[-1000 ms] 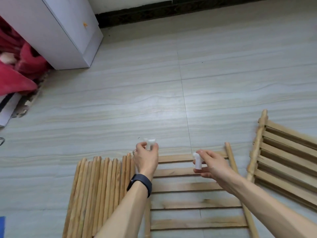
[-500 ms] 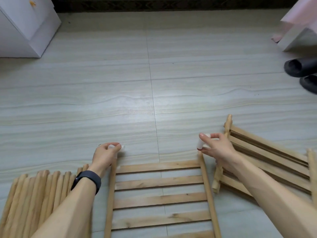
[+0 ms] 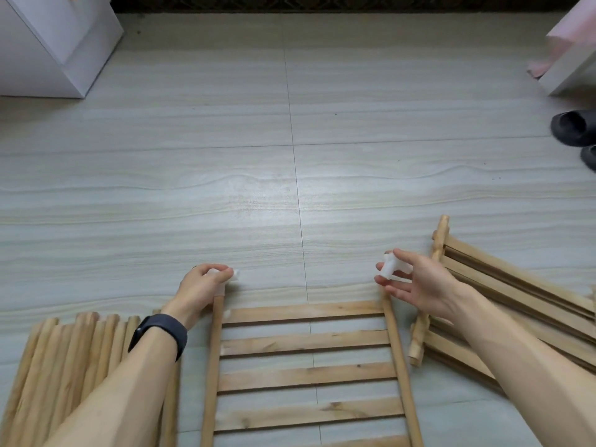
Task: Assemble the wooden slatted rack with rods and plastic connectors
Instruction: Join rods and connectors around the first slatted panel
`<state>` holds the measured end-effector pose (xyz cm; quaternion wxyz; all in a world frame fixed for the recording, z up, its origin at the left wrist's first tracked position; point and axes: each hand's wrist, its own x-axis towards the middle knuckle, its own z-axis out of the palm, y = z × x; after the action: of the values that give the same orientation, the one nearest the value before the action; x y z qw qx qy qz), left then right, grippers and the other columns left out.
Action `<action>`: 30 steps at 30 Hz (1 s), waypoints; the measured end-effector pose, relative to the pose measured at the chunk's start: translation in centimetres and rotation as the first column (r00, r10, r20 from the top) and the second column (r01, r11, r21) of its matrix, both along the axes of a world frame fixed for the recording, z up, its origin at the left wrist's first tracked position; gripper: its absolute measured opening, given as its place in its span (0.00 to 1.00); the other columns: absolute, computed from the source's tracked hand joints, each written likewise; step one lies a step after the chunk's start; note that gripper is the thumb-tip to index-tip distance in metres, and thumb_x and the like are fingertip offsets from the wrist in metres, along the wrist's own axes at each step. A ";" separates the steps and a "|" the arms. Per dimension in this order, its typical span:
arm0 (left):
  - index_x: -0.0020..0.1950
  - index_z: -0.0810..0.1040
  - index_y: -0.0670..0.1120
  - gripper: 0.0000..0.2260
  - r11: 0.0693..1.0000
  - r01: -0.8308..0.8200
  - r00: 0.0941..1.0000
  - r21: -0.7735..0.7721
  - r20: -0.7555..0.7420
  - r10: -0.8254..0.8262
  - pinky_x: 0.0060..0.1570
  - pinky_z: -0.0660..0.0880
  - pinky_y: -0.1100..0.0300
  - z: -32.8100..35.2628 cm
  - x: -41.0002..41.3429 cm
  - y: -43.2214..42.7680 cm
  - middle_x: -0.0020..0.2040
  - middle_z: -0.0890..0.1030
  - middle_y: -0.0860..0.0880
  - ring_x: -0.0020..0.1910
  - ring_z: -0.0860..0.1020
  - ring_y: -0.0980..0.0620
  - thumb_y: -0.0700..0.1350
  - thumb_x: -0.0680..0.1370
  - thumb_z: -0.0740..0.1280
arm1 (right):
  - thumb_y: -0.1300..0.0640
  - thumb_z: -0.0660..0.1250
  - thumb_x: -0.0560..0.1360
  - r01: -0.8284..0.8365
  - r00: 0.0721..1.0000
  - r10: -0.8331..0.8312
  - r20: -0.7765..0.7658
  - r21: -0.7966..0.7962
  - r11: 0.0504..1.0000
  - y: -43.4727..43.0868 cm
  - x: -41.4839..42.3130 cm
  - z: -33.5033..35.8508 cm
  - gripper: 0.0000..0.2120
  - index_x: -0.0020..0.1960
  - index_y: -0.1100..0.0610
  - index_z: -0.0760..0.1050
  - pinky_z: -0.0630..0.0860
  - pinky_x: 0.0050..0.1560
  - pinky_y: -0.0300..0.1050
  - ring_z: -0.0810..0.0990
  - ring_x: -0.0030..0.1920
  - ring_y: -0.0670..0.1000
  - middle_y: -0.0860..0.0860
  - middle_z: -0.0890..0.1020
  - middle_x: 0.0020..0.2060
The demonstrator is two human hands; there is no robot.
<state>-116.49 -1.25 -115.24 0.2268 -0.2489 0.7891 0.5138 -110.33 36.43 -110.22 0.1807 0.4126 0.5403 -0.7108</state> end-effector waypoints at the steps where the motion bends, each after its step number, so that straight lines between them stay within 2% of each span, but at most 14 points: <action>1: 0.56 0.81 0.48 0.08 1.000 0.005 1.000 -0.023 -0.018 -0.005 0.53 0.73 0.52 0.0 0.1 0.1 0.60 0.77 0.48 0.58 0.76 0.48 0.49 0.79 0.71 | 0.50 0.67 0.81 0.006 1.000 -0.006 -0.002 -0.018 1.000 0.1 0.1 -0.1 0.17 0.65 0.57 0.75 0.77 0.48 0.50 0.86 0.47 0.58 0.57 0.85 0.55; 4: 0.54 0.79 0.51 0.06 0.984 0.050 0.997 -0.169 -0.056 -0.060 0.56 0.74 0.50 0.1 0.4 0.7 0.59 0.78 0.47 0.56 0.77 0.45 0.51 0.80 0.68 | 0.48 0.73 0.76 -0.036 0.999 0.037 -0.023 0.007 0.999 0.0 0.3 0.2 0.19 0.64 0.54 0.78 0.78 0.50 0.51 0.86 0.47 0.58 0.56 0.84 0.54; 6: 0.55 0.77 0.50 0.07 0.965 0.071 0.994 -0.251 -0.066 -0.090 0.59 0.74 0.49 0.4 0.4 1.1 0.61 0.78 0.45 0.59 0.76 0.43 0.51 0.81 0.66 | 0.51 0.71 0.78 -0.084 0.996 0.087 -0.020 0.092 0.992 -0.3 0.4 0.1 0.16 0.63 0.56 0.77 0.79 0.47 0.49 0.86 0.46 0.59 0.57 0.84 0.52; 8: 0.60 0.76 0.49 0.10 0.935 0.101 0.989 -0.341 -0.070 -0.133 0.64 0.70 0.49 0.7 0.4 1.7 0.65 0.75 0.42 0.65 0.72 0.41 0.50 0.81 0.65 | 0.54 0.67 0.80 -0.125 0.992 0.127 0.005 0.184 0.975 -0.6 0.4 -0.1 0.13 0.61 0.59 0.77 0.81 0.40 0.45 0.87 0.43 0.59 0.58 0.85 0.46; 9: 0.63 0.75 0.49 0.12 0.897 0.134 0.981 -0.421 -0.072 -0.180 0.66 0.68 0.49 0.9 0.7 2.0 0.67 0.73 0.40 0.68 0.69 0.40 0.50 0.81 0.64 | 0.55 0.65 0.81 -0.141 0.990 0.142 0.016 0.224 0.964 -0.7 0.3 -0.3 0.12 0.61 0.60 0.76 0.80 0.37 0.43 0.86 0.41 0.58 0.58 0.84 0.42; 11: 0.67 0.75 0.48 0.17 0.734 0.199 0.926 -0.649 -0.120 -0.358 0.67 0.67 0.45 1.3 1.6 3.1 0.69 0.71 0.40 0.71 0.65 0.40 0.49 0.80 0.64 | 0.54 0.61 0.82 -0.158 0.987 0.159 0.021 0.288 0.944 -0.8 0.1 -0.4 0.13 0.61 0.60 0.76 0.78 0.32 0.41 0.85 0.36 0.55 0.59 0.83 0.39; 13: 0.67 0.76 0.47 0.18 0.595 0.217 0.789 -0.774 -0.220 -0.574 0.66 0.69 0.44 1.7 3.1 5.2 0.70 0.73 0.42 0.71 0.67 0.41 0.48 0.78 0.68 | 0.51 0.61 0.83 -0.171 0.983 0.184 -0.003 0.359 0.918 -0.9 -0.1 -0.6 0.12 0.60 0.57 0.76 0.77 0.33 0.41 0.84 0.34 0.52 0.57 0.83 0.44; 14: 0.67 0.77 0.49 0.19 0.563 0.245 0.712 -0.789 -0.248 -0.657 0.66 0.69 0.44 1.8 4.0 6.5 0.70 0.74 0.44 0.71 0.68 0.43 0.48 0.77 0.69 | 0.48 0.63 0.83 -0.192 0.976 0.219 -0.018 0.411 0.891 -1.0 -0.1 -0.6 0.13 0.60 0.55 0.76 0.76 0.34 0.42 0.83 0.33 0.51 0.55 0.82 0.45; 16: 0.70 0.73 0.52 0.20 0.501 0.415 0.583 -0.760 -0.201 -0.787 0.70 0.66 0.48 1.6 6.0 9.2 0.73 0.71 0.46 0.74 0.66 0.46 0.50 0.78 0.66 | 0.43 0.65 0.81 -0.215 0.960 0.275 -0.052 0.494 0.843 -1.1 0.1 -0.5 0.15 0.58 0.54 0.78 0.74 0.34 0.42 0.81 0.31 0.48 0.53 0.81 0.45; 19: 0.76 0.63 0.53 0.24 0.384 0.653 0.472 -0.652 -0.047 -0.881 0.76 0.56 0.49 0.5 8.6 12.2 0.79 0.61 0.48 0.78 0.58 0.47 0.54 0.81 0.60 | 0.44 0.65 0.81 -0.222 0.958 0.279 -0.060 0.460 0.860 -0.9 0.1 -0.4 0.16 0.58 0.55 0.80 0.77 0.38 0.42 0.82 0.36 0.49 0.54 0.81 0.46; 22: 0.81 0.54 0.53 0.32 0.361 0.688 0.476 -0.630 0.015 -0.880 0.79 0.47 0.45 -0.4 10.0 13.6 0.83 0.51 0.49 0.81 0.49 0.46 0.61 0.81 0.58 | 0.51 0.65 0.82 -0.284 0.947 0.320 -0.024 0.402 0.871 -0.6 -0.1 -0.3 0.11 0.61 0.55 0.76 0.81 0.43 0.43 0.84 0.42 0.52 0.59 0.82 0.51; 25: 0.83 0.41 0.53 0.40 0.303 0.732 0.449 -0.610 0.098 -0.888 0.78 0.37 0.43 -1.3 10.8 13.5 0.83 0.38 0.50 0.81 0.38 0.47 0.66 0.79 0.58 | 0.50 0.65 0.82 -0.354 0.911 0.412 0.007 0.525 0.774 -0.3 -0.5 -0.4 0.12 0.58 0.57 0.79 0.80 0.41 0.44 0.83 0.35 0.49 0.57 0.83 0.43; 27: 0.83 0.38 0.54 0.43 0.287 0.742 0.438 -0.605 0.114 -0.892 0.78 0.35 0.44 -1.7 10.9 13.1 0.82 0.36 0.52 0.81 0.36 0.48 0.67 0.79 0.60 | 0.48 0.65 0.82 -0.375 0.894 0.446 0.032 0.597 0.709 -0.2 -1.0 -0.3 0.12 0.56 0.55 0.80 0.79 0.38 0.44 0.81 0.33 0.48 0.55 0.84 0.39; 30: 0.83 0.39 0.54 0.44 0.294 0.749 0.441 -0.594 0.116 -0.890 0.78 0.36 0.44 -1.7 10.6 13.1 0.83 0.37 0.52 0.81 0.37 0.48 0.67 0.78 0.62 | 0.51 0.62 0.83 -0.419 0.867 0.494 0.064 0.628 0.656 -0.1 -1.9 -0.4 0.09 0.57 0.52 0.79 0.76 0.33 0.42 0.79 0.31 0.49 0.54 0.83 0.36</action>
<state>-105.90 11.89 -116.90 0.2776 0.2026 0.9350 0.0877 -112.28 36.33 -110.60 0.1763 0.2587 0.8391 -0.4448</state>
